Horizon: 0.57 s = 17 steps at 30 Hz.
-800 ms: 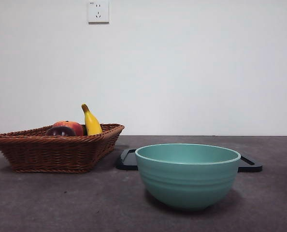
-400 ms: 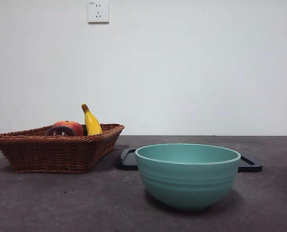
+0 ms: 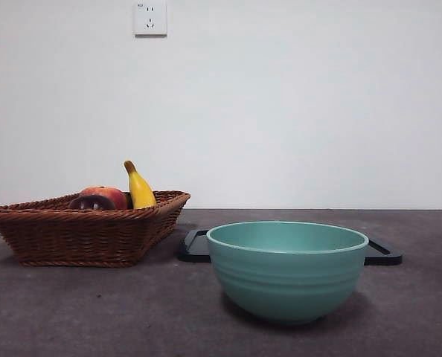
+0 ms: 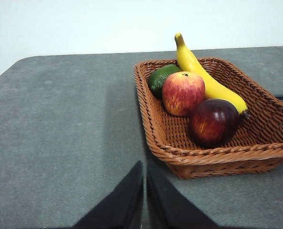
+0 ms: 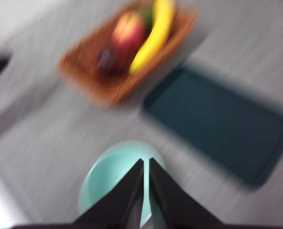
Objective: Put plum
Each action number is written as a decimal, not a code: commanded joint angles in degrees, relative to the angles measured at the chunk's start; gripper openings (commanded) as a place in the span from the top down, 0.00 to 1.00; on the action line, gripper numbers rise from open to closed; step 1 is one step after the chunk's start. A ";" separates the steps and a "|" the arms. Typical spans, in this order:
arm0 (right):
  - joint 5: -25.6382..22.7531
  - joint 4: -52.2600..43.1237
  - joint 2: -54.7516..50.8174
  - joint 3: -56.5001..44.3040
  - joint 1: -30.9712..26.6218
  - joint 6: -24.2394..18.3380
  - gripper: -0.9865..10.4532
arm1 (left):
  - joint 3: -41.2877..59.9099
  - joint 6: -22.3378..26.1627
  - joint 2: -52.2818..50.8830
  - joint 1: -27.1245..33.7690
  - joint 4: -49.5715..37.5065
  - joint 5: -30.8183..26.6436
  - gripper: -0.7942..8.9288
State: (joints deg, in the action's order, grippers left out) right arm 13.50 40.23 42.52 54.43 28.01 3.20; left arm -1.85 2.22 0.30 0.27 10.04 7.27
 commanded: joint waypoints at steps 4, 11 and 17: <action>-0.09 -11.76 -6.60 -6.73 -13.73 -2.40 0.91 | 1.18 -0.09 -0.13 0.13 0.46 -0.09 0.91; -0.37 -24.76 -18.45 -21.44 -25.64 -4.11 0.91 | 1.18 -0.09 -0.13 0.13 0.46 -0.09 0.91; -3.52 -35.76 -28.17 -35.12 -28.30 -4.09 0.91 | 1.18 -0.09 -0.13 0.13 0.46 -0.09 0.91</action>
State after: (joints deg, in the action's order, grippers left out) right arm 10.31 5.80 14.76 20.32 -0.25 -0.25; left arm -1.85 2.22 0.30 0.27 10.04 7.27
